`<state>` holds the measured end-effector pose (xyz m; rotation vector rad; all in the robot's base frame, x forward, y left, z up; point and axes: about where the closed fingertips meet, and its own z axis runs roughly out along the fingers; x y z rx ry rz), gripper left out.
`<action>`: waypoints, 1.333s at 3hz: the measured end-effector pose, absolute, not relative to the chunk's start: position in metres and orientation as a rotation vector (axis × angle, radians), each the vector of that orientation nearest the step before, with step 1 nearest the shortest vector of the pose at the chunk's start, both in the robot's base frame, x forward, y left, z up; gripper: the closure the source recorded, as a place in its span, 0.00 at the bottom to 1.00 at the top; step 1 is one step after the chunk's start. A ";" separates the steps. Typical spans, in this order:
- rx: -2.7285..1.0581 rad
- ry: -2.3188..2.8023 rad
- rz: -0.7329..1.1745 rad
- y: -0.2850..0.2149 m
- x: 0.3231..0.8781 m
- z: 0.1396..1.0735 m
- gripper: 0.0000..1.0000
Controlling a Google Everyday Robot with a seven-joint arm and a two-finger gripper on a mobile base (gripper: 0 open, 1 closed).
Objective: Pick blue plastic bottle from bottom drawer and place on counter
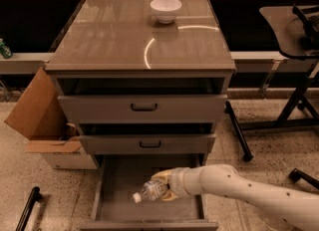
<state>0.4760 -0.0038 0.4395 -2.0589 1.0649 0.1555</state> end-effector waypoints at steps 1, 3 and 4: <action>-1.996 0.978 0.079 -0.033 0.464 0.499 1.00; -2.002 0.960 0.096 -0.040 0.479 0.516 1.00; -2.052 0.900 0.108 -0.057 0.496 0.570 1.00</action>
Offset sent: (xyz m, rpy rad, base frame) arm -0.0087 -0.0224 0.0509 0.0505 -0.0859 0.0064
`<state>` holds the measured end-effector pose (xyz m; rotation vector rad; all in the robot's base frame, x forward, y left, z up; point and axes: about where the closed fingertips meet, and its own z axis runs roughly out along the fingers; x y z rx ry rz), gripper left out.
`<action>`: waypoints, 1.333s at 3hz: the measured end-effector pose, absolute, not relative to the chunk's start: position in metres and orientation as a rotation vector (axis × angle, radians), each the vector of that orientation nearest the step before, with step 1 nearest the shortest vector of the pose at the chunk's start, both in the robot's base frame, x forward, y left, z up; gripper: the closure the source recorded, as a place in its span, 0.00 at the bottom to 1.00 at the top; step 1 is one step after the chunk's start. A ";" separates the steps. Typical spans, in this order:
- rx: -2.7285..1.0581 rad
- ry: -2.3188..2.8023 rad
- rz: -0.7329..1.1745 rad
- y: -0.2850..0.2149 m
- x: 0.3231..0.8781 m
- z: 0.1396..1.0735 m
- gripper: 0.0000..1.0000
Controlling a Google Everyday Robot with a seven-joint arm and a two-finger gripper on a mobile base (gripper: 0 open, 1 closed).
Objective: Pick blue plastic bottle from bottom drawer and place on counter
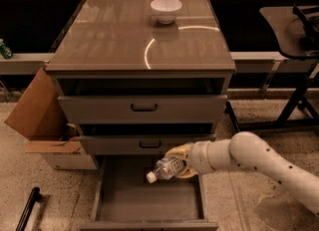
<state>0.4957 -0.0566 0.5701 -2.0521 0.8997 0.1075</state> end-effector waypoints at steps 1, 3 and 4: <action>-2.137 0.850 0.109 -0.071 0.495 0.620 1.00; -2.205 0.797 -0.043 -0.086 0.500 0.722 1.00; -2.183 0.751 -0.167 -0.088 0.498 0.763 1.00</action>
Offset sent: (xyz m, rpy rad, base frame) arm 0.0003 -0.0380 0.1674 -0.1856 -0.1086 0.0976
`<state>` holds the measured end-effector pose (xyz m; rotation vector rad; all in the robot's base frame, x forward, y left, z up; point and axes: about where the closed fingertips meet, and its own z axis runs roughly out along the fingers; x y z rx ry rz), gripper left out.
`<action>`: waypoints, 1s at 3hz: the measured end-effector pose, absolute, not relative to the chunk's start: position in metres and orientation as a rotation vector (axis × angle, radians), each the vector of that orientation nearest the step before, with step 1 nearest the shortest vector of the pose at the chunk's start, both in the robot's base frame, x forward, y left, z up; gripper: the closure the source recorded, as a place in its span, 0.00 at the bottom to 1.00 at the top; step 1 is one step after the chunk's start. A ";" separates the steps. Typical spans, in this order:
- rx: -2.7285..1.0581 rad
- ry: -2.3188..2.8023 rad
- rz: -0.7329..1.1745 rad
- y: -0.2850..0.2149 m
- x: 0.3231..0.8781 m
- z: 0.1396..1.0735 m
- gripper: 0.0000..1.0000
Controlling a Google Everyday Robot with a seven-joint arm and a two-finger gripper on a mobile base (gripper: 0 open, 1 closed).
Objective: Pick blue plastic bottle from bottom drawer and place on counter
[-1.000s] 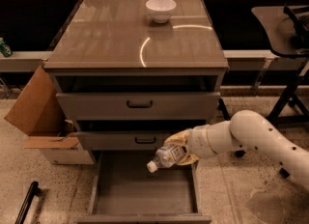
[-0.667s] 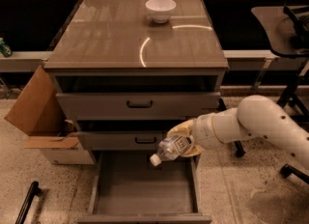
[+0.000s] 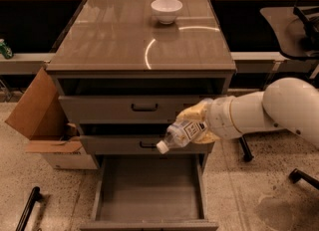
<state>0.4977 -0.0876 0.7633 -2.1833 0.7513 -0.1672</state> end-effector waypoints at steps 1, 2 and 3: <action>-2.181 0.752 -0.174 -0.089 0.497 0.765 1.00; -2.154 0.792 -0.153 -0.090 0.509 0.775 1.00; -2.144 0.853 -0.145 -0.090 0.537 0.807 1.00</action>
Offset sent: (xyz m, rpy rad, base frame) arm 0.0314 -0.0073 0.0292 0.0658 0.0519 -0.0802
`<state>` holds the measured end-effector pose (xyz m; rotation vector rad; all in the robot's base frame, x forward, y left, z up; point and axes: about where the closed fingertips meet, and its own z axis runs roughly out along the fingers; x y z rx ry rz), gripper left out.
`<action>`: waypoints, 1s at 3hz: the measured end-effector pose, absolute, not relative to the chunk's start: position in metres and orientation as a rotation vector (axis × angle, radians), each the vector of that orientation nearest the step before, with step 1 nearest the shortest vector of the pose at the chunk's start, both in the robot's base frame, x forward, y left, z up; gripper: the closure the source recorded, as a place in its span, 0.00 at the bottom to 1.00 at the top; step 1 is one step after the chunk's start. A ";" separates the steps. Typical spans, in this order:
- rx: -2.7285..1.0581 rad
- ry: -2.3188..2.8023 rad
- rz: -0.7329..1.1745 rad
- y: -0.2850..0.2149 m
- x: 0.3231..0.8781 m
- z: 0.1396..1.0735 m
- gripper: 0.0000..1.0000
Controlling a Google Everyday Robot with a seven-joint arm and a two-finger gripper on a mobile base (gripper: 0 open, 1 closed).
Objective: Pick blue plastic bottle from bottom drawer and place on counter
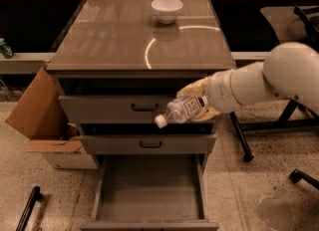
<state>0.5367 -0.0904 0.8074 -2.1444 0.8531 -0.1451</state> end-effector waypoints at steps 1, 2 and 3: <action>-2.110 0.933 -0.175 -0.086 0.580 0.852 1.00; -2.034 1.033 -0.180 -0.080 0.620 0.874 1.00; -1.960 1.127 -0.144 -0.073 0.659 0.879 1.00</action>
Offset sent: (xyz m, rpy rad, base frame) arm 0.1336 0.0132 0.0968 0.1106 0.0435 -0.2844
